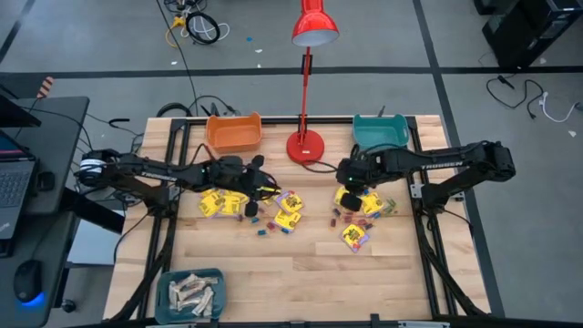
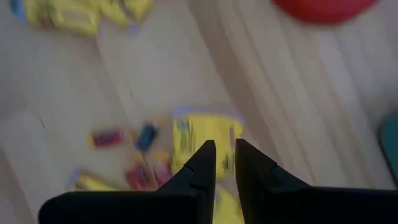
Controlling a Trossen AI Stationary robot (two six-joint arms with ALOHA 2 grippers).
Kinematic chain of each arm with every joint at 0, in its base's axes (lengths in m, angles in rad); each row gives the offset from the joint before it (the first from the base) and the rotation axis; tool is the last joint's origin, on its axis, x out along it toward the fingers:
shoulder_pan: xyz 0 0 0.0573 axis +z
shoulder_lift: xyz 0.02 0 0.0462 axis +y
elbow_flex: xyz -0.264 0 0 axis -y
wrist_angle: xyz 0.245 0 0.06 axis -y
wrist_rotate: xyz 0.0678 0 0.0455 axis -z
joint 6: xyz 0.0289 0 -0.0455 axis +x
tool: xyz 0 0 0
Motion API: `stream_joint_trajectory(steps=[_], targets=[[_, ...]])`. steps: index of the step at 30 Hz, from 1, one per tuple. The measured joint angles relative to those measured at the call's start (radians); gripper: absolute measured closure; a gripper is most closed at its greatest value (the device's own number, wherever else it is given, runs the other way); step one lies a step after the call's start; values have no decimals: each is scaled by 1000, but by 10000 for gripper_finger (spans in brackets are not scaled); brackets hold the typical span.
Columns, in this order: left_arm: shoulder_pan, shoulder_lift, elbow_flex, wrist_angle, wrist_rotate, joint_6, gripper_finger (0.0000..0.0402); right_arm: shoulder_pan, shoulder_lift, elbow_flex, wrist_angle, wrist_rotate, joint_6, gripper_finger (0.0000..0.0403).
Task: Sort candy
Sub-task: Put the small blue candy into the green bin
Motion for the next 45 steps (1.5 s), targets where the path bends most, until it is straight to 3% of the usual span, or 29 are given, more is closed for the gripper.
stream_joint_trajectory(steps=[8,18,22,29,34,39,45], targets=[[-7,-155,-66,-41,1,-19,375,36,0,0,-59,-2,24,355],[-37,-296,-111,-177,-7,-64,378,100,0,-1,-10,5,58,355],[-39,-302,-111,-203,-8,-65,378,119,0,-4,108,56,6,355],[-39,-298,-111,-253,-64,-84,378,159,0,-62,475,118,-197,355],[-39,-298,-111,-267,-65,-90,378,154,0,-66,602,145,-255,355],[-39,-298,-111,-267,-107,-90,378,148,0,-66,650,145,-298,355],[-39,-297,-111,-271,-112,-90,378,145,0,-66,553,207,-289,355]])
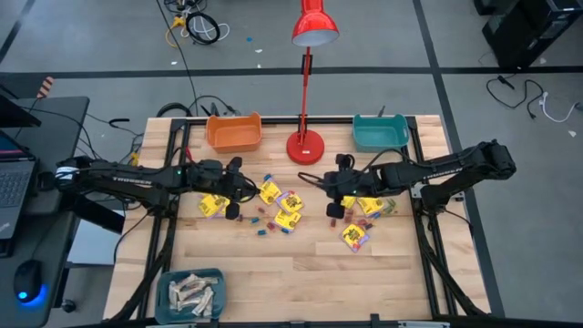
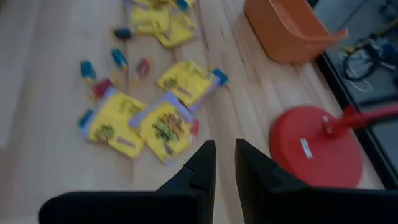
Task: Sort candy
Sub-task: Put the small blue candy into the green bin
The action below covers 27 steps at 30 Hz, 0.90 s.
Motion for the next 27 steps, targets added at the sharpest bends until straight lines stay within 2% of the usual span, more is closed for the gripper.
stream_joint_trajectory(steps=[13,19,23,27], targets=[[0,0,0,-9,-39,0,379,34,0,0,-286,-22,96,355],[0,0,1,-9,-39,0,378,73,0,-10,-310,-22,103,342],[0,0,1,-2,-40,4,378,94,0,-73,-307,-23,133,320],[0,0,1,18,-43,25,378,101,1,-154,-262,-23,231,302]])
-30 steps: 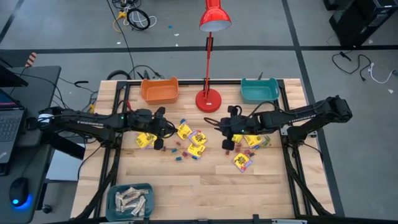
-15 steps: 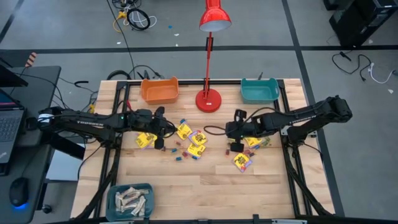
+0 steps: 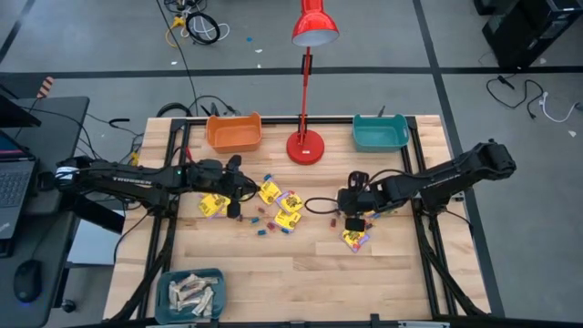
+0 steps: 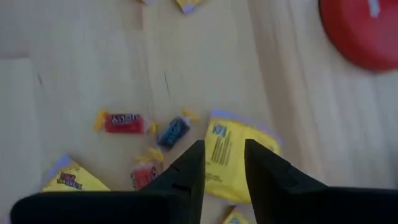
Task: Sort candy
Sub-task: Put the small blue candy into the green bin
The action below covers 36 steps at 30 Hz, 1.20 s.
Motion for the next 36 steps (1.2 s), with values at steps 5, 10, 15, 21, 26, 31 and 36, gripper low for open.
stream_joint_trajectory(steps=[5,10,15,21,26,31,36], targets=[[0,0,0,21,0,7,378,0,0,-93,182,-40,43,292],[0,0,0,23,0,8,378,1,0,-173,373,-67,64,291],[0,0,0,23,0,9,378,6,0,-228,459,-63,95,290],[0,0,0,23,0,10,378,16,5,-245,476,-47,103,290],[0,0,0,34,-2,10,378,38,76,-246,495,-43,120,290],[0,0,0,43,-2,10,378,54,159,-246,525,-7,167,290],[0,0,0,41,-1,10,378,54,203,-223,524,9,209,290]])
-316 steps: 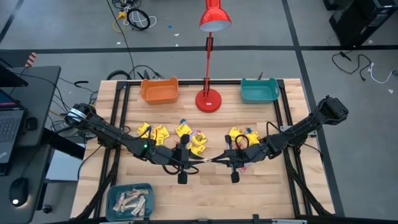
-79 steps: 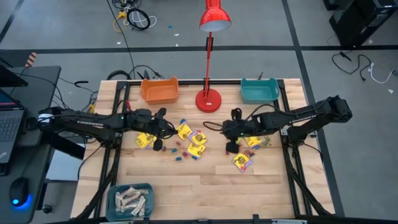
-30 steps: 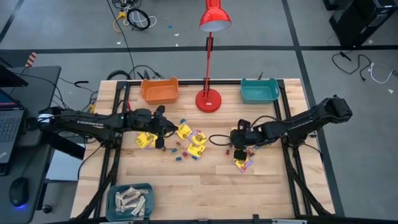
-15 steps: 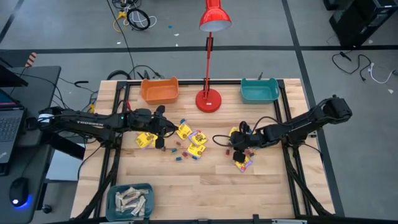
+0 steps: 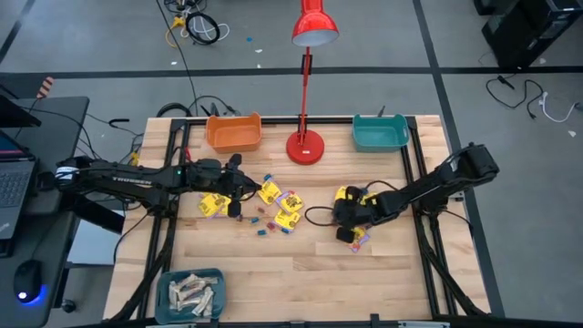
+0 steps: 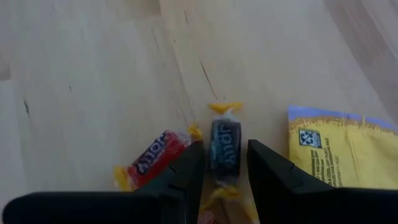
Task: Sort candy
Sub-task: Put the small blue candy into the green bin
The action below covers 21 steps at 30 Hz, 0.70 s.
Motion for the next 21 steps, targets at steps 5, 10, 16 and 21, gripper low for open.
stream_joint_trajectory(steps=[5,10,16,21], targets=[[0,0,0,3,0,0,378,0,8,17,-6,0,-25,294],[0,0,0,3,0,0,378,-1,8,20,-8,-3,-30,317],[0,0,0,3,0,0,378,-1,8,21,-9,-4,-46,358],[0,0,0,3,0,0,378,-1,8,21,-5,-4,-48,357]])
